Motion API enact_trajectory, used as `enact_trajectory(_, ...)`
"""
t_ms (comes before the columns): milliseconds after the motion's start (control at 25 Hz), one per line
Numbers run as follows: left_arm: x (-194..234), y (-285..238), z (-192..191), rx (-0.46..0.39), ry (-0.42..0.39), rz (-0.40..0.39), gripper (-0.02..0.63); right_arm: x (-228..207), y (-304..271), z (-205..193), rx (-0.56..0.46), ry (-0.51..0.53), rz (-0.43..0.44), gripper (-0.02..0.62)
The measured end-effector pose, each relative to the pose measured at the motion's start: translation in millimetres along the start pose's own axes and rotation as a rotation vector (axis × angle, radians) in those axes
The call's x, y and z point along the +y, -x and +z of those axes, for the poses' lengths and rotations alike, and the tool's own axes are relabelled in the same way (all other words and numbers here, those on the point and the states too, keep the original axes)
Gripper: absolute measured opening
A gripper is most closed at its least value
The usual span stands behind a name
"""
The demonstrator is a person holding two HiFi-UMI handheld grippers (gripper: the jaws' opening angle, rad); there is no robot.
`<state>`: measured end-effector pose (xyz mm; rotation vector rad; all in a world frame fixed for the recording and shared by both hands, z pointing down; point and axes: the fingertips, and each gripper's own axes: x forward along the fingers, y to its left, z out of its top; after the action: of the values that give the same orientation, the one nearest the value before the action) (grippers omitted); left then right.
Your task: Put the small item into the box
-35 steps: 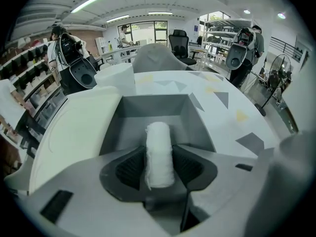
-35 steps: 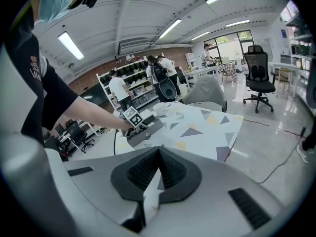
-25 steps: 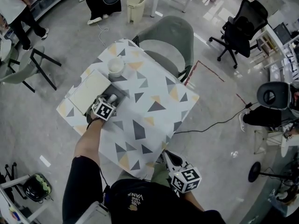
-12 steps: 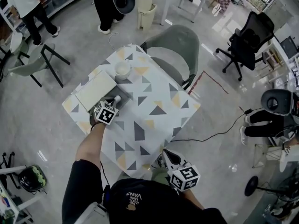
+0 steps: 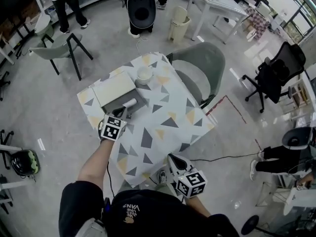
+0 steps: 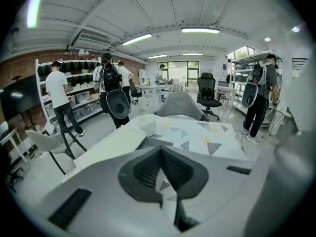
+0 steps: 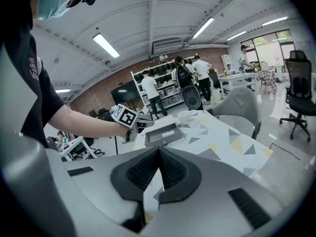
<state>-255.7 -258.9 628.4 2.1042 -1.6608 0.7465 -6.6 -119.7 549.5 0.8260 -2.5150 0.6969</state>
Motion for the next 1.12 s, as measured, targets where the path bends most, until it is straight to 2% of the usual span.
enact_trajectory(440,-50,107,-17,-0.145,0.147,0.093,0.006,8,-2,9,0.014,0.098,0.149,-0.001)
enact_trajectory(720,-95,157,-14,-0.236,0.211,0.164,0.006,1,17,9,0.028,0.163,0.217,0.0)
enact_trajectory(840,-116,173,-12,-0.261,0.217,0.194,0.006,-3,25,9,0.026,0.189,0.242,0.0)
enact_trajectory(1120,-162,208,-10,-0.32,0.291,0.245,0.006,-6,44,12,0.009,0.233,0.309,0.0)
